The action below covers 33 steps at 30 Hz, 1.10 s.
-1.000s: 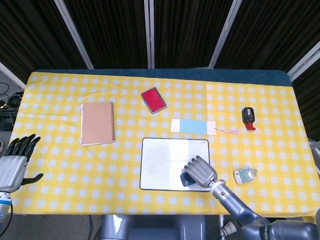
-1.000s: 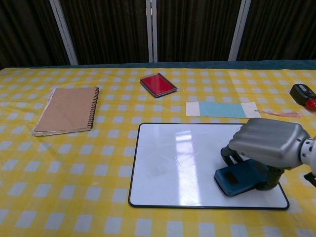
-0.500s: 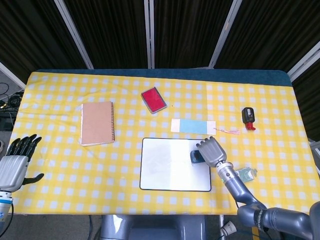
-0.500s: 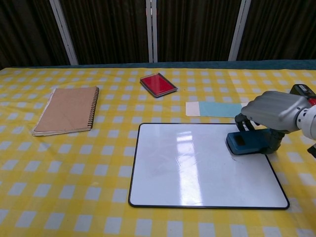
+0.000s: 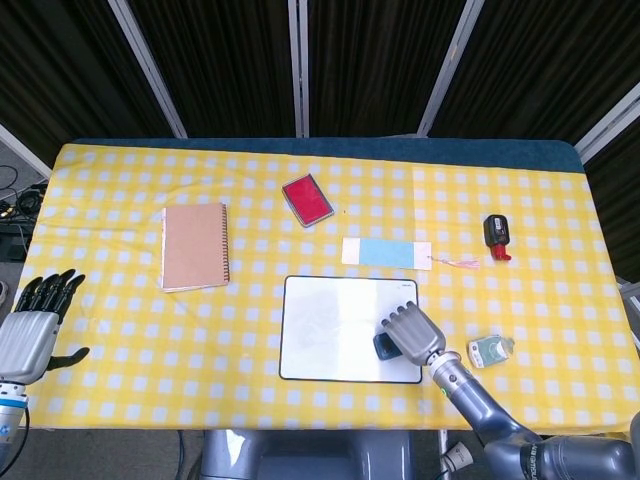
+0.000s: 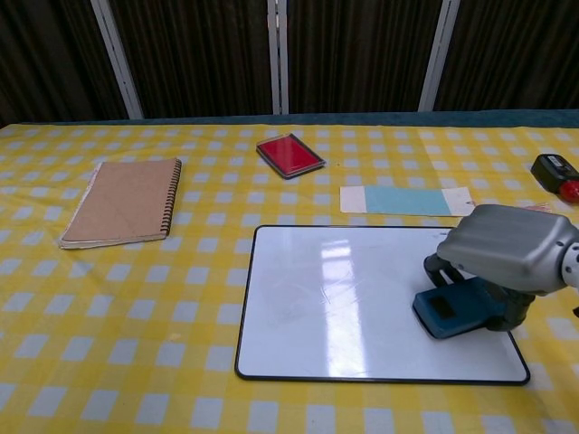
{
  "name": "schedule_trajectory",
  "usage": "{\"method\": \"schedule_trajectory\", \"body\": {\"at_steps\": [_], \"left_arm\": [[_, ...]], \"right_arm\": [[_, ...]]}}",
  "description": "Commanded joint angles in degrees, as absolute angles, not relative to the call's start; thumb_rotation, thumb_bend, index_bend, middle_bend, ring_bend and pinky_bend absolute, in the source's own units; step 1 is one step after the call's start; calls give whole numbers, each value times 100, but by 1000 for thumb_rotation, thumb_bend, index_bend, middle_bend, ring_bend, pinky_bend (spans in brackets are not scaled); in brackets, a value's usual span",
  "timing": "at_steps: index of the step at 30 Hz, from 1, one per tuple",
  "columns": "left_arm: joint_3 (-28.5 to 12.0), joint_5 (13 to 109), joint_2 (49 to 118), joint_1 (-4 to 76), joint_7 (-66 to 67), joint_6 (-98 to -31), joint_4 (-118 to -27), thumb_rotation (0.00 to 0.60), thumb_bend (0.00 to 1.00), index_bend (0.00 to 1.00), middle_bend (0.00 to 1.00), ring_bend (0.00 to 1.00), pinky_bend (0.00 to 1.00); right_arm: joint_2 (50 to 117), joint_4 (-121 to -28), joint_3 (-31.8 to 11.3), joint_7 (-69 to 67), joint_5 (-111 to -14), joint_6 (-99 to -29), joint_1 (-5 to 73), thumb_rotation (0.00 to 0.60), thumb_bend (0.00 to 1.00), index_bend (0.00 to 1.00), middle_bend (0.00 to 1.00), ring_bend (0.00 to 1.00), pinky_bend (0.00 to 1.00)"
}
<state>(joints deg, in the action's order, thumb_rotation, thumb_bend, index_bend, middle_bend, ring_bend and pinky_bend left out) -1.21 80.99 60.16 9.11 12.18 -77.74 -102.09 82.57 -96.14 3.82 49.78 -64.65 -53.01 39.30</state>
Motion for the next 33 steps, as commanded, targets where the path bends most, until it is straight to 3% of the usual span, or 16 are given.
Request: {"method": "schedule_trajectory", "body": {"at_steps": [1,12,17,28,30,32,33], "left_arm": [[-120,8100,6014,911,1215,-7776,-10211,600,0,0,0,0,0],[-128,8090,5975,900,1122,-7790,-10202,600,0,0,0,0,0],[-114,8137,5961,886,1122,-7824,-10241,600,0,0,0,0,0],[-108,8159,5982,901,1191,-7812,-10285,600,0,0,0,0,0],[-108,8148,5992,907,1216,-7799,-10288,600,0,0,0,0,0],[-110,8130,5996,914,1226,-7783,-10294,600,0,0,0,0,0],[-112,8126,5996,916,1226,-7779,-10296,600,0,0,0,0,0]], "right_arm": [[8094,-10045,651,5219,-6693,-5348,3902,600,833,614,578,427,444],[7401,-10315,93,4074,-7400,-6065,3786,600,833,609,575,429,445],[7147,-9548,-221,3208,-7079,-6078,3676,600,834,600,565,429,445],[7712,-7699,-139,2412,-6526,-5542,3402,600,802,578,544,427,444],[7836,-7499,-114,2401,-6514,-5502,3364,600,674,517,499,406,421],[7844,-7502,-109,2518,-6279,-5321,3352,600,244,305,327,275,331],[7832,-7546,-116,2565,-6180,-5264,3351,600,118,222,253,212,289]]}}
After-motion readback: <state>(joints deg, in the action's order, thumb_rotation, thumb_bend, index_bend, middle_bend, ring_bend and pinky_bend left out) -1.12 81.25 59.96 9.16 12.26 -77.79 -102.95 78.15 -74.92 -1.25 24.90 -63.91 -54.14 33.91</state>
